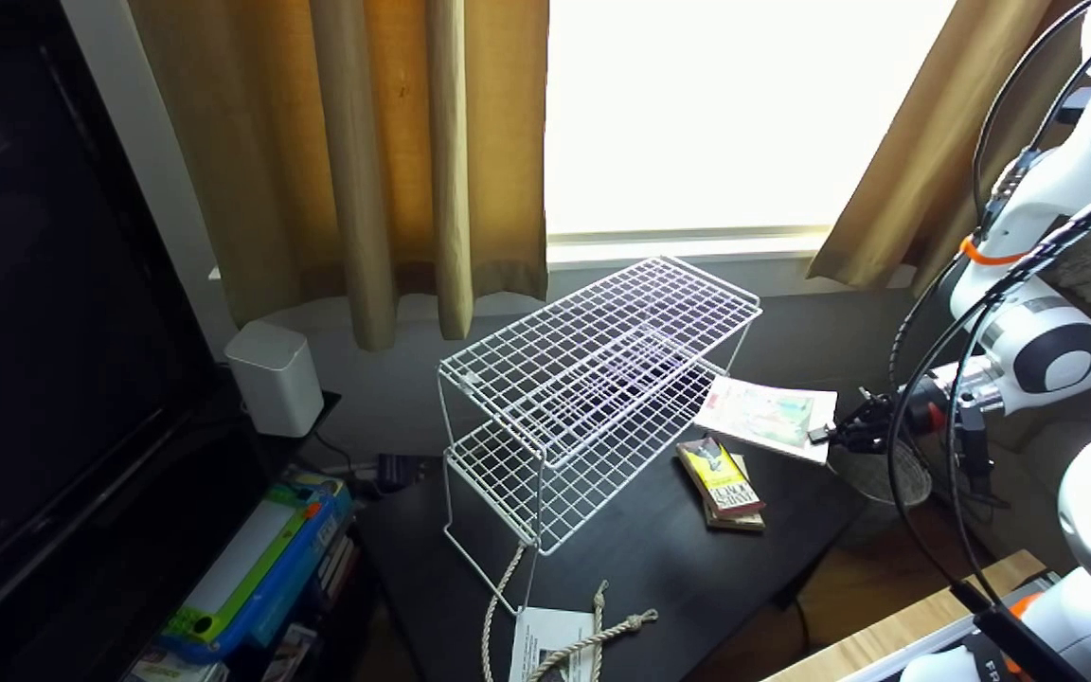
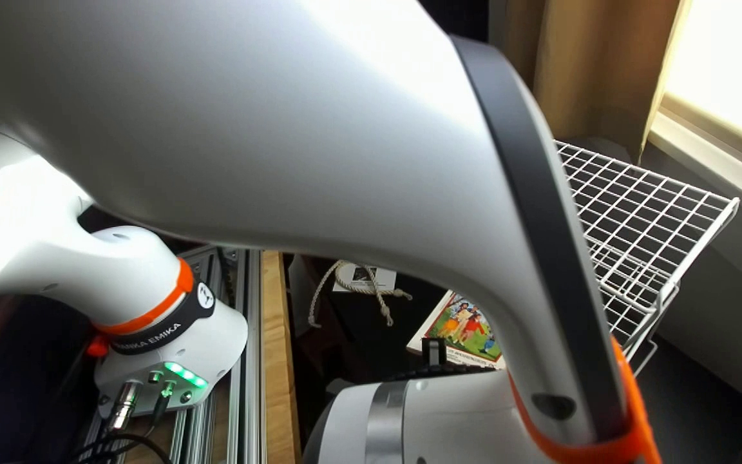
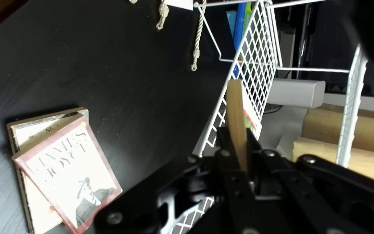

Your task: Move the book from the bottom shelf to the top shelf

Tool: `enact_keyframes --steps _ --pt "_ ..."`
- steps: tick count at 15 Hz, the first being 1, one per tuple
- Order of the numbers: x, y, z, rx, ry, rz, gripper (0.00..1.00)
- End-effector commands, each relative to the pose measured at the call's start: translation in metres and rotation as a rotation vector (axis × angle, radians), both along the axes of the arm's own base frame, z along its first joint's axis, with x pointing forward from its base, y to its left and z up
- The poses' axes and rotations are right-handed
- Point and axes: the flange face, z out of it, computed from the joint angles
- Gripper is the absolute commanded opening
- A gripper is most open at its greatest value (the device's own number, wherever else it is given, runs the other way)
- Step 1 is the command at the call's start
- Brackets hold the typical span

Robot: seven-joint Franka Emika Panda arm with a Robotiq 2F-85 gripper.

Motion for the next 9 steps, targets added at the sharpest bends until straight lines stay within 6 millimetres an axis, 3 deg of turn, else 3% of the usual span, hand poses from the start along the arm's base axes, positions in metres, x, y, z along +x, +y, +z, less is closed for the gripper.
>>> enact_keyframes --steps 1,9 --pt "-0.022 0.006 0.02 0.017 -0.028 0.057 0.03" --pt "-0.054 -0.021 0.05 0.066 -0.094 0.133 0.03"
